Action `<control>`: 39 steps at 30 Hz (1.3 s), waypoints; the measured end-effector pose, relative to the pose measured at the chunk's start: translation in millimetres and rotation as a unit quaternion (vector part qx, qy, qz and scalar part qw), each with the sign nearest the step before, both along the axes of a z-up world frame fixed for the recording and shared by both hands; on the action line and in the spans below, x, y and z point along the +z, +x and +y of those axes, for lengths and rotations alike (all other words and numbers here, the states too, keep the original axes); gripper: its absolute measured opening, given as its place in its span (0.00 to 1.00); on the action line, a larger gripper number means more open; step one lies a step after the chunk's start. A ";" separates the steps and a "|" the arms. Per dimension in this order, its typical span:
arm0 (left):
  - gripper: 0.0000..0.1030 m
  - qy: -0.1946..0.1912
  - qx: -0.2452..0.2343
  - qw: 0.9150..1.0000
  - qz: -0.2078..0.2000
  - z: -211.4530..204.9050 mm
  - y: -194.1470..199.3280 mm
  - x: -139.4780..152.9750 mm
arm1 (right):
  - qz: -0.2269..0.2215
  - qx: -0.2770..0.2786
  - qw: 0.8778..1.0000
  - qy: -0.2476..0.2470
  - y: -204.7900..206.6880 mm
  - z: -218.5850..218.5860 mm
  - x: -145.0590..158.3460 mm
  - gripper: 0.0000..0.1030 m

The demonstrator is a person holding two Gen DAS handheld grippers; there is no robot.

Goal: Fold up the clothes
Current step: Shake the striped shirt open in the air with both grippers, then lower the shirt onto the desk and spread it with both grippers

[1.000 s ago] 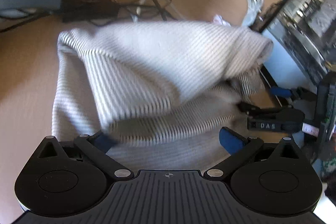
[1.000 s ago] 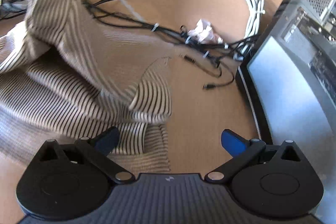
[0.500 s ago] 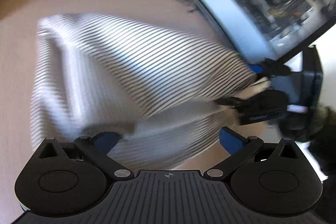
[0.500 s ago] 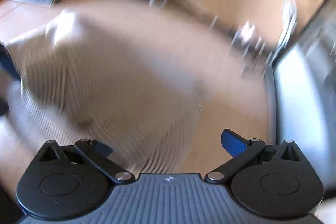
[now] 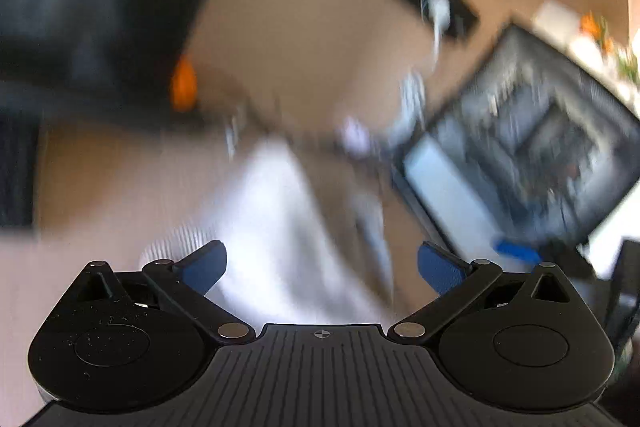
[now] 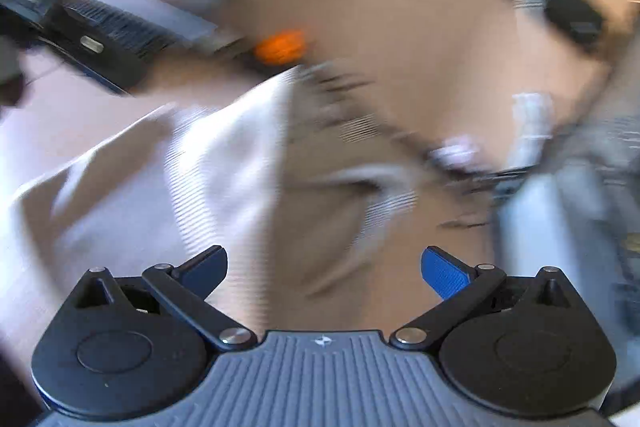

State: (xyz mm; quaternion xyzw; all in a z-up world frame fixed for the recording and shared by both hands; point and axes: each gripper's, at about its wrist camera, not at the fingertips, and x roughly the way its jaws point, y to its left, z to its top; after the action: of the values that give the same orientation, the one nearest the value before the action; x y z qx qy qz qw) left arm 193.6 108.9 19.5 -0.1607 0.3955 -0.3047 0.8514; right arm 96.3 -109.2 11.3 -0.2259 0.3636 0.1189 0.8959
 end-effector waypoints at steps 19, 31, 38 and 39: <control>1.00 0.093 -0.030 0.995 0.024 -56.9 10.1 -51.2 | -0.018 -0.176 0.983 0.050 130.8 -42.8 -25.2 1.00; 1.00 0.128 0.007 0.991 0.029 -54.7 30.7 -67.6 | 0.012 -0.160 0.987 -0.015 111.4 -43.6 -68.6 1.00; 1.00 0.152 0.003 0.988 0.033 -47.8 1.3 -66.2 | 0.012 -0.146 0.989 -0.008 89.8 -47.4 -75.4 1.00; 1.00 0.154 0.003 0.987 0.037 -45.6 -5.0 -65.5 | 0.015 -0.141 0.990 -0.007 83.7 -48.9 -74.2 1.00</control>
State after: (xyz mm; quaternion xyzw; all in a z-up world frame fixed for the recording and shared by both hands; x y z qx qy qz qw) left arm 188.7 63.3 -46.0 -0.0400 0.4688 -0.2311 0.8516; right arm 180.0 -158.1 -62.9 -0.1769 0.4057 -0.0075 0.8967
